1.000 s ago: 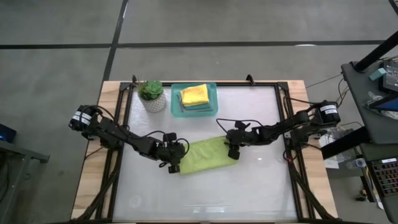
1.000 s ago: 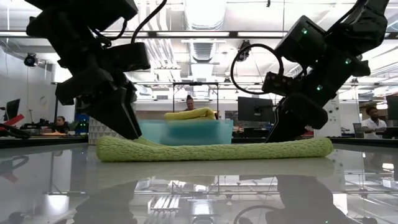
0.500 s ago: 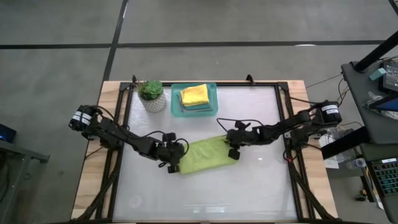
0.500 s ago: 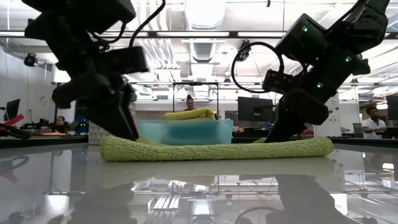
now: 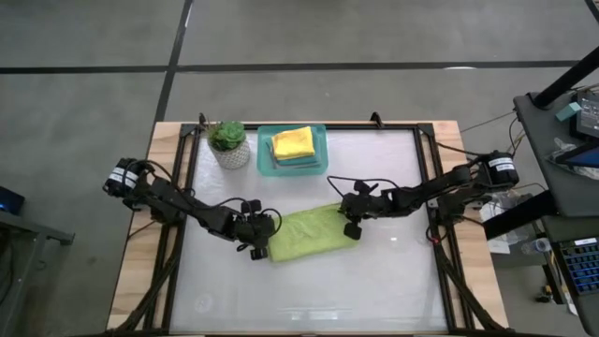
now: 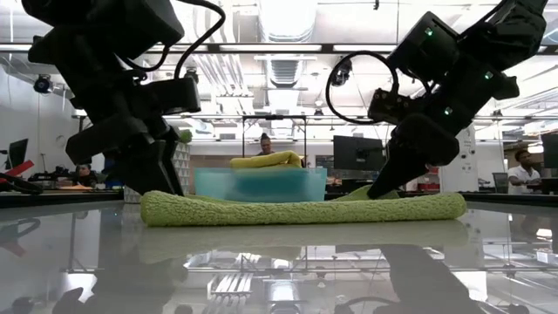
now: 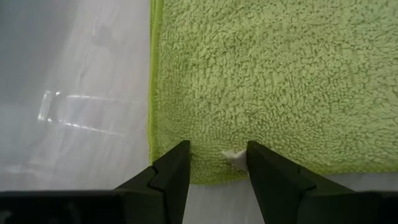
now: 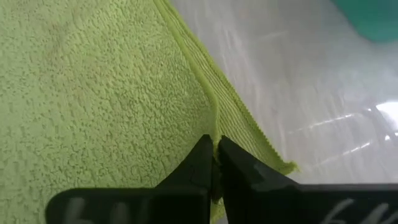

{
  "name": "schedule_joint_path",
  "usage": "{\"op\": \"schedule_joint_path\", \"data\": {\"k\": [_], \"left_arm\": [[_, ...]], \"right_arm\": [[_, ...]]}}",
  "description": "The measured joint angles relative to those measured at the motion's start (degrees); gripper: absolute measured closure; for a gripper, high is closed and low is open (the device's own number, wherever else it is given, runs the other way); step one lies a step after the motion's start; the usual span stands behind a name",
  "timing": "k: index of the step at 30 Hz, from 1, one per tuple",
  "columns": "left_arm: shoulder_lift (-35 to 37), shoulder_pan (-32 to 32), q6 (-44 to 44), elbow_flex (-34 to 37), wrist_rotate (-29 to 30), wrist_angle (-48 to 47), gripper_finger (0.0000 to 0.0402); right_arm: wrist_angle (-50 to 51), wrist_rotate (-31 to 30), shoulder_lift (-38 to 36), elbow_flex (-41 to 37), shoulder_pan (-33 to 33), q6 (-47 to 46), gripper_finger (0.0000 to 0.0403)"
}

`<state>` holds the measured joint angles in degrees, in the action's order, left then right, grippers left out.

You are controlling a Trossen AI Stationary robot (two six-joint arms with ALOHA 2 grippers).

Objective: Fold microfiber towels
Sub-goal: Fold the green microfiber cloth

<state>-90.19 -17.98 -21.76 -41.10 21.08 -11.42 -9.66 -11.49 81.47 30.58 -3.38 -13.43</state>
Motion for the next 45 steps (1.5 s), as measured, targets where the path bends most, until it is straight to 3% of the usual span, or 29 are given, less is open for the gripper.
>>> {"op": "schedule_joint_path", "data": {"k": [9, 15, 35, 39, 45], "left_arm": [[0.0, 0.0, 0.02, 0.22, 0.78, 0.0, 0.0259], [-0.08, 0.0, 0.0, 0.51, 1.93, -0.45, 0.0259], [-0.11, 0.0, -0.22, 1.76, 3.25, -0.28, 0.0259], [3.47, -0.13, 4.43, 1.51, 1.68, -1.9, 0.0259], [9.16, 1.65, 15.69, 2.21, 1.94, 6.47, 0.0259]], "right_arm": [[7.14, -0.8, -0.55, 4.52, 0.02, 4.02, 0.0394], [11.96, -7.08, -0.46, 5.7, 0.02, 5.41, 0.0394], [8.45, -10.13, 5.32, 5.67, 0.04, 3.76, 0.0393], [8.14, -9.34, 4.76, 5.67, 0.04, 1.91, 0.0371], [12.23, -7.82, 2.18, 7.53, 0.07, -4.05, 0.031]]}}
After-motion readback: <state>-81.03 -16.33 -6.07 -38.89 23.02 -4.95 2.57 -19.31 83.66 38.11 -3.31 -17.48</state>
